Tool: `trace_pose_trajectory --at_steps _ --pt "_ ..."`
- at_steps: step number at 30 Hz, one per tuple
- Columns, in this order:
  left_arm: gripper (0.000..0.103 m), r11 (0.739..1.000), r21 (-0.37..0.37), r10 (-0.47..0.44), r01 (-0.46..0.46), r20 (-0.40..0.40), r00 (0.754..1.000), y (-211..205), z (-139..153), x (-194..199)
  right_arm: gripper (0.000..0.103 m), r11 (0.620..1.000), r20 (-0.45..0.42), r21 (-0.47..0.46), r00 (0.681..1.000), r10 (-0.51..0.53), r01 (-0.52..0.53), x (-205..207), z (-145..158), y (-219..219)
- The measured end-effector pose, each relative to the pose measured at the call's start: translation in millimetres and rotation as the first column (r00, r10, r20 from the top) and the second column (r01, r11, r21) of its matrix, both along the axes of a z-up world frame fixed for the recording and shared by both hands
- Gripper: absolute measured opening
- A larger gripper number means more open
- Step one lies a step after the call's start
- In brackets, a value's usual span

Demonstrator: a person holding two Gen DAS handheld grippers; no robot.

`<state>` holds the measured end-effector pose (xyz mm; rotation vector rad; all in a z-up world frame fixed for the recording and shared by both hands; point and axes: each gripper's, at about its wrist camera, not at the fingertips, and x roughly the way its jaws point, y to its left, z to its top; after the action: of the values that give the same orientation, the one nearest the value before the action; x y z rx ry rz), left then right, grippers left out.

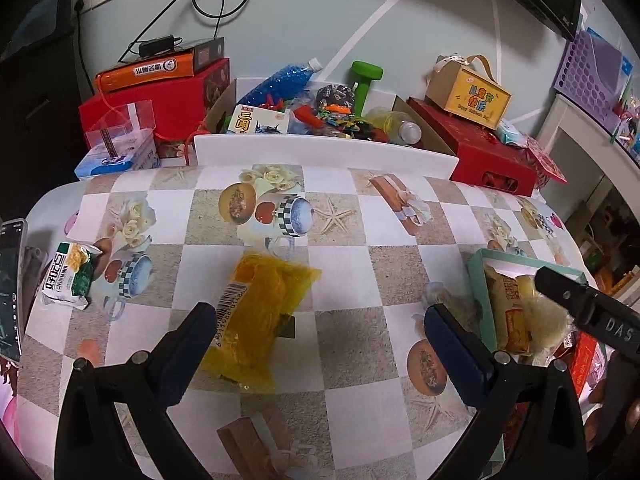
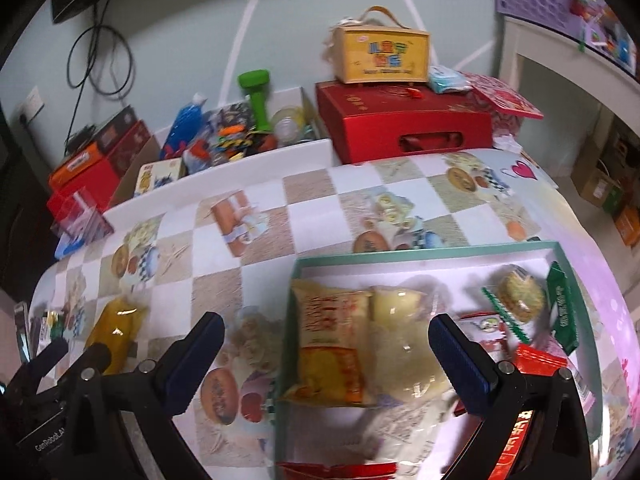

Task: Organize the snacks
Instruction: 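Move both tools back toward the yellow bread bag and corn packet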

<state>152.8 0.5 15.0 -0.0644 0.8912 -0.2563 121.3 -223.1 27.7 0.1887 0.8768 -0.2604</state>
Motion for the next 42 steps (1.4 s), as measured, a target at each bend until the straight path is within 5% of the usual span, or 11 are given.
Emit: trace_pose_trajectory --at_steps 9,27,42 --pt "0.103 0.998 -0.022 0.050 -0.051 -0.007 0.999 31.7 -2.7 6.5 0.103 0.999 -0.026 -0.022 0.999 0.042 -0.043 10.1 -9.7 27.9" --pt "0.103 0.992 0.056 0.113 -0.116 0.052 0.992 136.2 -3.7 42.3 0.103 0.974 0.014 0.053 0.976 0.218 -0.219 39.5 -26.1 127.6" --pt "0.101 0.974 0.078 0.216 -0.214 -0.006 0.976 201.4 -40.6 68.4 0.103 0.944 -0.015 0.103 0.948 0.318 -0.315 66.1 -47.6 197.5"
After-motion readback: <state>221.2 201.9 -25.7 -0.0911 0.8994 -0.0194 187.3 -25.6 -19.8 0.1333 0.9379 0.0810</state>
